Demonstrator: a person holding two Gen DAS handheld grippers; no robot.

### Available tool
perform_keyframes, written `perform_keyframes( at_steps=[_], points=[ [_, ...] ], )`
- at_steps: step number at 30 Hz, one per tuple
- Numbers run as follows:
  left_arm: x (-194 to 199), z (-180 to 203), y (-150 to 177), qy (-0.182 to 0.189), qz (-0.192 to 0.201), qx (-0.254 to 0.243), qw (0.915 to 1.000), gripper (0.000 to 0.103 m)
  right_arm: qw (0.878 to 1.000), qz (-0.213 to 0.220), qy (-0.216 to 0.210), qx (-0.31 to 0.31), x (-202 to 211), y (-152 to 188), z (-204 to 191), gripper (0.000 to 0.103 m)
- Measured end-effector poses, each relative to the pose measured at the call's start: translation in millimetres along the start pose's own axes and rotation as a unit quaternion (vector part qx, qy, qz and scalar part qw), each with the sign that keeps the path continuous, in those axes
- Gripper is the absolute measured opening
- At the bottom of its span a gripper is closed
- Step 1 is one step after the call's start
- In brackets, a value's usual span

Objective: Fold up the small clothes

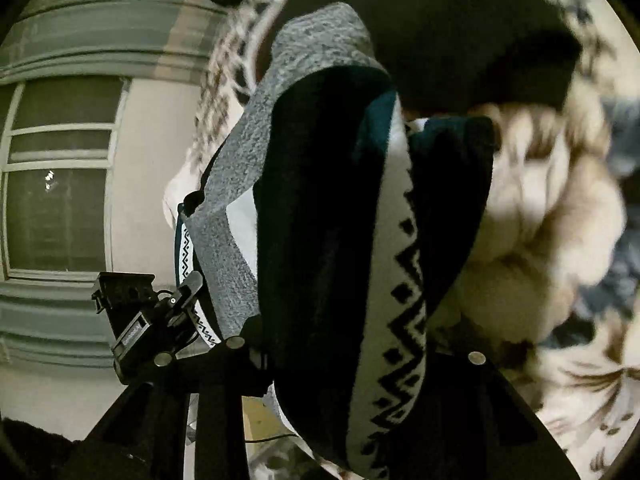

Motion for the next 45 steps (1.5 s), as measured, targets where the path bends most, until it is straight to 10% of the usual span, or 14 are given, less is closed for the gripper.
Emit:
perform_keyframes(
  at_steps=[12,18,24,31,36,39,45],
  points=[
    [-63.5,90.1,-141.8,0.056,0.018,-0.063,0.9963,0.02,0.995,0.103,-0.015,0.006,68.2,-138.9,-49.0,0.035],
    [-156.5,105.4,-207.8,0.032,-0.023,-0.115,0.9926,0.02,0.987,0.155,-0.013,-0.037,49.8,-238.6,-63.0,0.035],
    [-233.0,49.7,-199.2,-0.041,-0.097,-0.142,0.9843,0.02,0.985,0.133,0.084,-0.076,12.3,-303.6,-3.0,0.044],
    [-222.4,44.7,-194.8,-0.055,-0.104,-0.157,0.9805,0.024,0.972,0.154,0.162,-0.073,25.7,-308.0,15.2,0.072],
    [-196.9,72.0,-195.1,-0.106,-0.066,-0.225,0.9661,0.034,0.922,0.19,0.336,0.019,62.2,-280.2,9.7,0.097],
    [-177.9,83.6,-187.1,-0.141,-0.05,-0.264,0.9529,0.087,0.887,0.223,0.401,0.054,88.4,-258.7,-15.9,0.103],
    [-138.1,107.0,-160.9,-0.175,-0.033,-0.318,0.9311,0.091,0.848,0.256,0.459,0.071,126.1,-206.6,-58.4,0.103]
  ],
)
Point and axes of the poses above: each gripper's, at about its wrist camera, not at the fingertips, and x roughly against the way its jaws point, z to its right, y to its underside, the point moved 8 cm from there along -x, roughly the way its jaws point, and after that the axes turned 11 degrees about z, right-handed, at the moved point
